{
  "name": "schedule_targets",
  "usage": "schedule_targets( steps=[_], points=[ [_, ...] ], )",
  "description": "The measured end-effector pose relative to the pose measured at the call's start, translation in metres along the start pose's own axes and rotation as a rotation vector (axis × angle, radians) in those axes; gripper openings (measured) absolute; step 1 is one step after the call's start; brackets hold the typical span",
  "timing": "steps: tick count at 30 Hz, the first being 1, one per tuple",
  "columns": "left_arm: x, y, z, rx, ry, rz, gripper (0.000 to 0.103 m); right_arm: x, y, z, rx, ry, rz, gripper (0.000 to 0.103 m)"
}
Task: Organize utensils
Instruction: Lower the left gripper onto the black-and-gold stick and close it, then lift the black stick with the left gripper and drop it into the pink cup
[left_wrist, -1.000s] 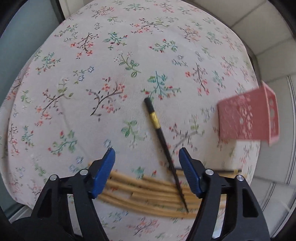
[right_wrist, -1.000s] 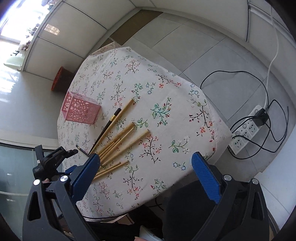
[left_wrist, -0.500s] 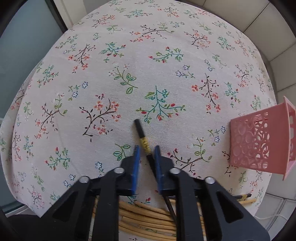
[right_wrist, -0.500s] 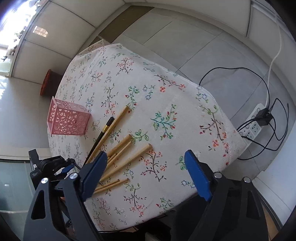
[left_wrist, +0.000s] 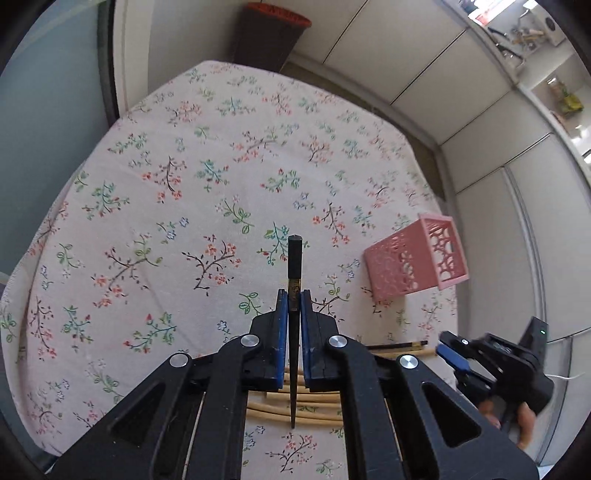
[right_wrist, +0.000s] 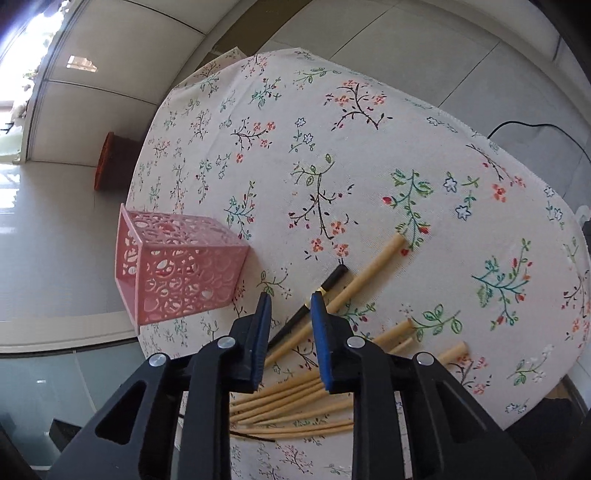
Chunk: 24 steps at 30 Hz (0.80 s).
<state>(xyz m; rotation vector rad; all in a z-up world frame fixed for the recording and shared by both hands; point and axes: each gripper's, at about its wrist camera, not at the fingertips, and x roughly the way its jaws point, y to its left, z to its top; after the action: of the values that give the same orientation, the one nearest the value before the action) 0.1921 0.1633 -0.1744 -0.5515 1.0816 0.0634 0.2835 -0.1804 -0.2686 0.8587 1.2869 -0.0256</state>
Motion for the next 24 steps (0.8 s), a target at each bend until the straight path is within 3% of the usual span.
schedule_targets(
  steps=[10, 15, 18, 24],
  points=[
    [-0.021, 0.020, 0.020, -0.031, -0.023, -0.127, 0.006, 0.037, 0.016, 0.005, 0.026, 0.026, -0.223, 0.022],
    [-0.035, 0.024, 0.023, -0.009, -0.068, -0.135, 0.006, 0.055, 0.036, 0.007, 0.028, 0.013, -0.323, 0.024],
    [-0.046, 0.021, 0.024, 0.014, -0.117, -0.119, 0.006, 0.057, 0.034, 0.009, 0.083, -0.043, -0.314, 0.012],
    [-0.060, 0.014, 0.022, 0.062, -0.183, -0.121, 0.006, 0.048, 0.013, 0.007, 0.147, -0.090, -0.169, 0.007]
  ],
)
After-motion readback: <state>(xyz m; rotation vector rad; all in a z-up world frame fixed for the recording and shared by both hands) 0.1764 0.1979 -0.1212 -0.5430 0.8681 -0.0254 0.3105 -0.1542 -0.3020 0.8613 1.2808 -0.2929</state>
